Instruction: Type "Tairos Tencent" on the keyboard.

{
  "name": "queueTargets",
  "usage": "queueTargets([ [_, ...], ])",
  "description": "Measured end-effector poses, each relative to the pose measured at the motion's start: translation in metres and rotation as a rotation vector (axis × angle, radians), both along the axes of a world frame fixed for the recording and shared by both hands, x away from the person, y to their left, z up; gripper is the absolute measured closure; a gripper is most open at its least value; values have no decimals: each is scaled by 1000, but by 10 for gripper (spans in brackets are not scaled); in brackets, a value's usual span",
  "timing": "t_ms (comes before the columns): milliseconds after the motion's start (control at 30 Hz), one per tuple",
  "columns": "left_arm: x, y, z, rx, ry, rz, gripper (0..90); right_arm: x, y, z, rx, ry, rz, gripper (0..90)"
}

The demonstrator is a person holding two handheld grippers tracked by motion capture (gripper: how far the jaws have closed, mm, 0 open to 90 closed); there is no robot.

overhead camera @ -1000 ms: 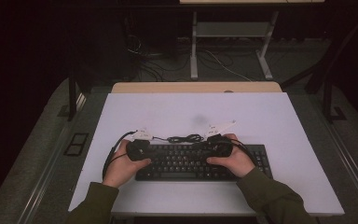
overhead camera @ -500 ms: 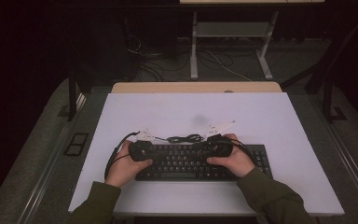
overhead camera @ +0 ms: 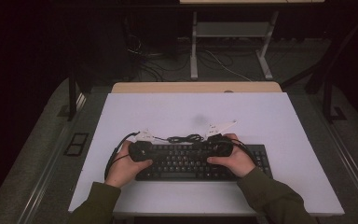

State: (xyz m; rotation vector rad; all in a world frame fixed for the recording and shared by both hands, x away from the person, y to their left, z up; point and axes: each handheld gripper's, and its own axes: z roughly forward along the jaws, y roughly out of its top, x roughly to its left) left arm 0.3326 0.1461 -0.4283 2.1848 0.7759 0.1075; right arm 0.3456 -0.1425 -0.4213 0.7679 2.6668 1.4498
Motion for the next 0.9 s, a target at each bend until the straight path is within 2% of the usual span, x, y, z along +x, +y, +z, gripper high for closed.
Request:
queueTargets([
  [233, -2, 2, 3, -17, -4, 2, 885, 0, -1, 1, 1, -1, -4, 523],
  [400, -4, 2, 7, -39, -13, 10, 814, 0, -1, 1, 2, 5, 1, 550],
  [600, -7, 3, 7, -51, -13, 9, 685, -1, 0, 2, 13, 32, 13, 643],
  [900, -10, 4, 11, -71, -39, 22, 518, -4, 3, 4, 6, 77, 56, 811],
])
